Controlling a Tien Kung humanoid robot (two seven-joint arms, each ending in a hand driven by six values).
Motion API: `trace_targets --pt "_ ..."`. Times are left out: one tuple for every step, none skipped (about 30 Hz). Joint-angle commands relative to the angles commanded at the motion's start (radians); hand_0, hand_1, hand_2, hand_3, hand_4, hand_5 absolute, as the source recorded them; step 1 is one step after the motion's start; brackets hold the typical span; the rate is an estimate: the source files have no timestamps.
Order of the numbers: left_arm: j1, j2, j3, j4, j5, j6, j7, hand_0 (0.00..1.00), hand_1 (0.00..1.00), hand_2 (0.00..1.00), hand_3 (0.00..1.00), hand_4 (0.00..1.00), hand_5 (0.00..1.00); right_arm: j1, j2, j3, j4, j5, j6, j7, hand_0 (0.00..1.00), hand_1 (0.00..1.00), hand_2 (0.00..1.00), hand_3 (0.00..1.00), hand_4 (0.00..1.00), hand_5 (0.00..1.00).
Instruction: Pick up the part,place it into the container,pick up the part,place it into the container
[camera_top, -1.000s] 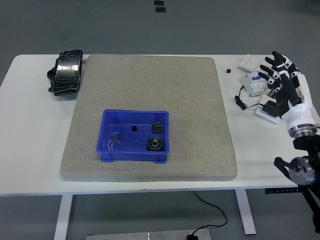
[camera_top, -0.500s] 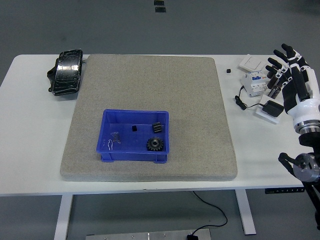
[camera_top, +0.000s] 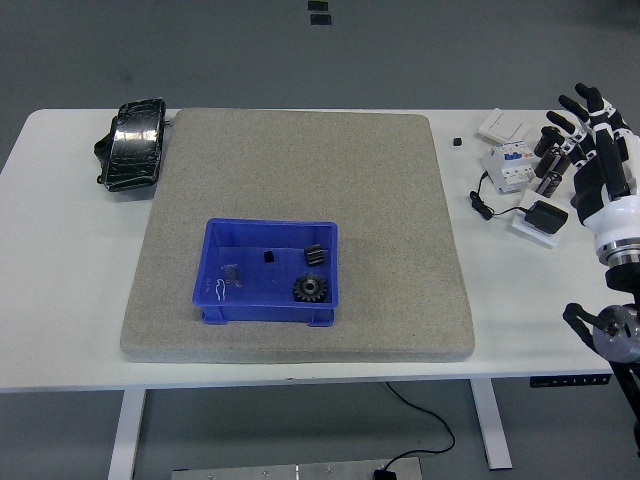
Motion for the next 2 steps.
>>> trace_targets --pt "0.000 0.000 0.000 0.000 0.000 0.000 0.000 0.679 0.666 0.596 0.550 0.587 0.406 0.000 0.000 0.001 0.000 -0.001 0.000 0.000 0.705 0.694 0.742 0.762 0.866 0.597" --pt "0.001 0.000 -0.001 -0.001 0.001 0.000 0.001 0.679 0.666 0.596 0.550 0.587 0.406 0.000 0.000 0.003 0.001 -0.001 0.000 0.000 0.705 0.694 0.742 0.762 0.866 0.597"
